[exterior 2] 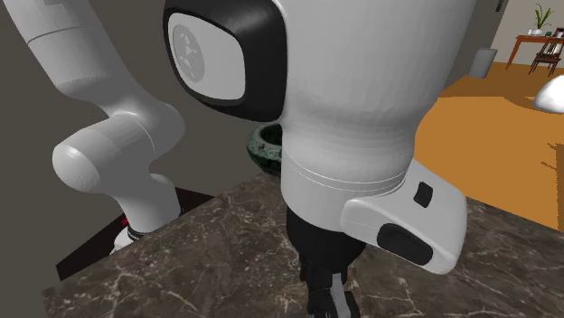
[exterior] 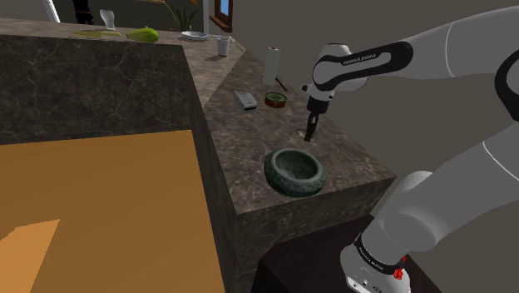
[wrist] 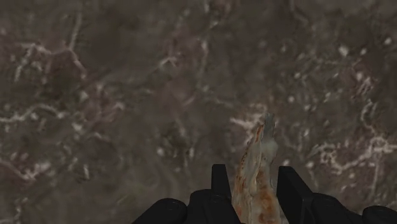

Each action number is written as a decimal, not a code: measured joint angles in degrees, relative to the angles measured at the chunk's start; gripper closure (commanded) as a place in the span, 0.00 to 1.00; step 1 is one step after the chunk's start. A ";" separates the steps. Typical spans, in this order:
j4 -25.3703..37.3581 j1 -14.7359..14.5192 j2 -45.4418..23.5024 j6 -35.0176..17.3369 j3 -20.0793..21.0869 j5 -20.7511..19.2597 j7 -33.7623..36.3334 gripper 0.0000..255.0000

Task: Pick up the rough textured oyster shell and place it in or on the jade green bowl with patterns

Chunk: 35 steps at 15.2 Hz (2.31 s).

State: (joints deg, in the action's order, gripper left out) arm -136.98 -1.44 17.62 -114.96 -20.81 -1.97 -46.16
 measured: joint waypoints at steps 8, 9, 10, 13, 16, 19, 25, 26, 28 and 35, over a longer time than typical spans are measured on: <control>4.39 0.00 2.01 6.29 0.71 -0.31 0.82 1.00; 4.77 0.04 2.44 7.08 0.80 -0.40 0.93 1.00; 5.51 0.03 2.61 7.99 0.89 -0.41 1.01 1.00; 7.25 -0.01 3.02 10.11 1.09 -0.41 1.21 1.00; 9.34 -0.04 3.37 12.54 1.29 -0.42 1.37 1.00; 11.42 -0.11 3.67 14.89 1.52 -0.38 1.59 1.00; 16.04 -0.27 3.47 19.33 1.74 -0.19 1.72 1.00; 16.71 -0.26 3.48 20.01 1.72 -0.19 1.66 1.00; 18.27 -0.35 3.53 21.61 1.92 -0.11 1.88 1.00; 16.21 -1.20 8.04 23.91 5.19 0.33 6.08 1.00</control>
State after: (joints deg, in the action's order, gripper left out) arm -120.77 -2.64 25.66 -91.05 -15.62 -1.64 -40.09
